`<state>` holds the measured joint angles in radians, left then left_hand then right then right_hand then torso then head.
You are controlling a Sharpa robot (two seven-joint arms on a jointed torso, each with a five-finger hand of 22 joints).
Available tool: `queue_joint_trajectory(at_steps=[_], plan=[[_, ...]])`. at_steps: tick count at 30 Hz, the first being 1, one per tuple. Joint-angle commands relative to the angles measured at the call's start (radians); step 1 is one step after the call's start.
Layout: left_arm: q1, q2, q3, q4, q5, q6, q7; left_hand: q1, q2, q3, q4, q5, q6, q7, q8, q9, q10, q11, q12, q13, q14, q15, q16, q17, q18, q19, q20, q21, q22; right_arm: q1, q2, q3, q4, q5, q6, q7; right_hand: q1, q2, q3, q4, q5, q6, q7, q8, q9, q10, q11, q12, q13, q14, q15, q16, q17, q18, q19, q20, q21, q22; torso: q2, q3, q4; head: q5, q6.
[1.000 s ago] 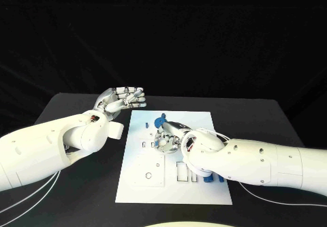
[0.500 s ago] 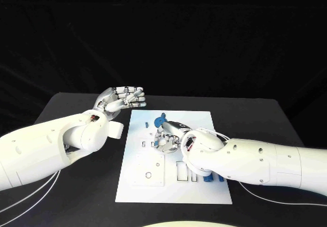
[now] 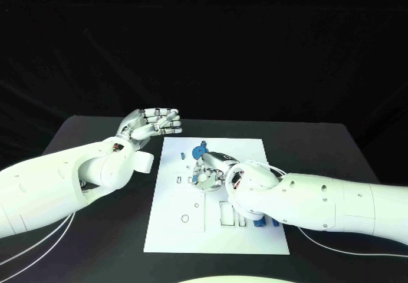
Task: Assemble the parts on the task board
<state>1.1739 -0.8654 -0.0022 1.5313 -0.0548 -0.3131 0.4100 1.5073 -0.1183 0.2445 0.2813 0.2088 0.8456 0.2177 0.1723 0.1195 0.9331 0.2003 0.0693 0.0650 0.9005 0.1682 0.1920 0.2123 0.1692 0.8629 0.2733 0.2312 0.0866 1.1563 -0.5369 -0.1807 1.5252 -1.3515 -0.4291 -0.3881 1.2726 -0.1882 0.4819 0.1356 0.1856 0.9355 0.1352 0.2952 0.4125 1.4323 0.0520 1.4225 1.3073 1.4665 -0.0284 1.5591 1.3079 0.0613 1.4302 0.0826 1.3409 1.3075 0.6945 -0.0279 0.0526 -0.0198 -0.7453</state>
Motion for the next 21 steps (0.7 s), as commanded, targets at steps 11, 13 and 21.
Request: queue_joint_trajectory(at_steps=[11, 13, 21], plan=[[0.001, 0.002, 0.0, -0.005, 0.001, 0.018, 0.004, -0.005, -0.007, 0.008, 0.0, -0.005, -0.004, 0.032, -0.002, -0.001, -0.002, 0.006, -0.004, 0.0, -0.007, 0.001, -0.004, 0.002, 0.014, 0.005, 0.0, -0.003, -0.001, -0.003, 0.001, -0.003, -0.002, -0.006, 0.009, -0.003, -0.016, -0.031, -0.008, 0.019, 0.004, -0.03, 0.011, -0.014, -0.011, -0.025, 0.011, -0.021, 0.056, 0.093, 0.019, -0.001, 0.211, 0.004, -0.01, 0.011, -0.013, 0.041, 0.0, -0.0003, 0.0, 0.0, 0.001], [0.001, 0.002, 0.0, -0.005, 0.001, 0.018, 0.004, -0.005, -0.007, 0.008, 0.0, -0.005, -0.004, 0.032, -0.002, -0.001, -0.002, 0.006, -0.004, 0.0, -0.007, 0.001, -0.004, 0.002, 0.014, 0.005, 0.0, -0.003, -0.001, -0.003, 0.001, -0.003, -0.001, -0.006, 0.006, -0.002, -0.022, -0.038, -0.015, 0.024, 0.004, -0.033, 0.012, -0.015, -0.013, -0.027, 0.012, -0.023, 0.054, 0.093, 0.021, -0.002, 0.21, 0.005, -0.01, 0.013, -0.014, 0.041, 0.0, 0.0, 0.0, 0.0, 0.001], [0.0, 0.002, 0.0, -0.007, 0.001, 0.018, 0.004, -0.006, -0.007, 0.008, 0.0, -0.005, -0.005, 0.032, -0.002, -0.001, -0.003, 0.006, -0.004, 0.0, -0.008, 0.001, -0.004, 0.002, 0.014, 0.005, 0.0, -0.003, -0.001, -0.003, -0.002, -0.003, 0.005, -0.004, -0.025, 0.005, -0.042, -0.061, -0.084, 0.059, 0.003, -0.057, 0.016, -0.025, -0.025, -0.047, 0.017, -0.042, 0.03, 0.092, 0.026, -0.003, 0.206, 0.007, -0.015, 0.019, -0.027, 0.033, 0.0, 0.0001, 0.0, 0.0, 0.002]])
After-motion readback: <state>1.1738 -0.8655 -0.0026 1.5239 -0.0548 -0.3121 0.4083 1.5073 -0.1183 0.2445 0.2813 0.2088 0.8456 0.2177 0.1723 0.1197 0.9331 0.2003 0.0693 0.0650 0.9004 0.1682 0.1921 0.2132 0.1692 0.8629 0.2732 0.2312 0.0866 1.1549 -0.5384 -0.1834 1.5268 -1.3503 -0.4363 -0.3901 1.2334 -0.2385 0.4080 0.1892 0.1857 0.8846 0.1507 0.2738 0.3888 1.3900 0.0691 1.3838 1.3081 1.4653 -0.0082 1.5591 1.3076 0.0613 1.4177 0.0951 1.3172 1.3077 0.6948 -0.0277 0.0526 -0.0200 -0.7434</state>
